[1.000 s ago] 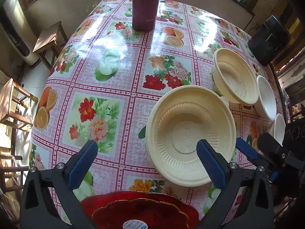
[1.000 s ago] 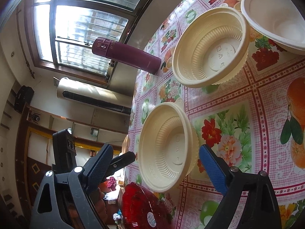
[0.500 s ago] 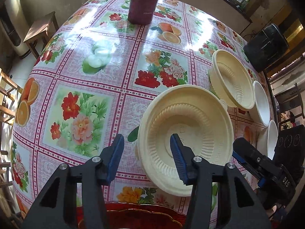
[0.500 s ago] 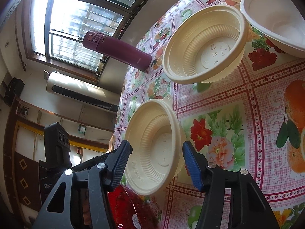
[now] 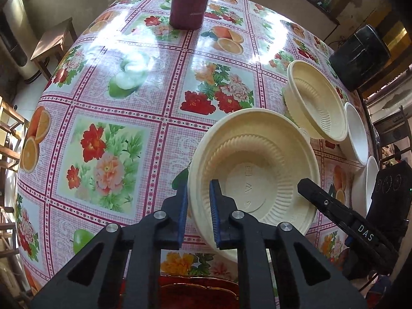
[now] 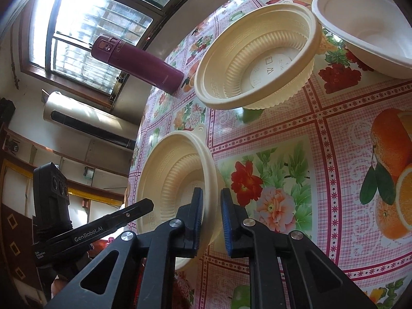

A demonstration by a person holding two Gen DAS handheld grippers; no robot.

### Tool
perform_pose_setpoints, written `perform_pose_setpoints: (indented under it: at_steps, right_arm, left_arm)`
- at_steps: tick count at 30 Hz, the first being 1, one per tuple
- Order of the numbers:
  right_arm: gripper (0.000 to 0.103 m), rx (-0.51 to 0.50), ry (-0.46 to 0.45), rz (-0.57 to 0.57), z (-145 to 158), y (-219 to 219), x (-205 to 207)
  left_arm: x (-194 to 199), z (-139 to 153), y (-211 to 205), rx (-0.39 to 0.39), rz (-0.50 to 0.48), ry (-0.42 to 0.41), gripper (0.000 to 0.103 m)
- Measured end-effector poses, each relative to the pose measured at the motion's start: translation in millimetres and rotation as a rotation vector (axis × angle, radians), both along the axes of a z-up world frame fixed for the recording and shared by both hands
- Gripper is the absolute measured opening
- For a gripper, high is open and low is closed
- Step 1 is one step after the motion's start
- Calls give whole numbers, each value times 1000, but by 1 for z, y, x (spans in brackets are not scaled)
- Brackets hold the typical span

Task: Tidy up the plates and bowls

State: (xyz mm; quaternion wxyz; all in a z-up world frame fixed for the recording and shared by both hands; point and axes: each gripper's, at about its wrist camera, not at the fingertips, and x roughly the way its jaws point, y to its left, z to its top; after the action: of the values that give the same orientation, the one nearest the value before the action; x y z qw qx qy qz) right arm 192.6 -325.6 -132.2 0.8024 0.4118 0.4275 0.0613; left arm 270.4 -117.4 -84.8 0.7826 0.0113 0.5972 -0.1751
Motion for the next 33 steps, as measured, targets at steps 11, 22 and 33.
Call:
perform_pose_setpoints:
  at_steps: [11,22,33]
  right_arm:
    - [12,-19,-42,-16,10,-1,-6]
    - [12,-38,-218,36,66,25,-42]
    - [14,-102,-300,150,91,86,-130]
  left_arm:
    - [-4,11,-2,7,5,-26,8]
    - [-55,73,39,-27,21,-148,9]
    - [-160,103,95,-41,2,-326,9]
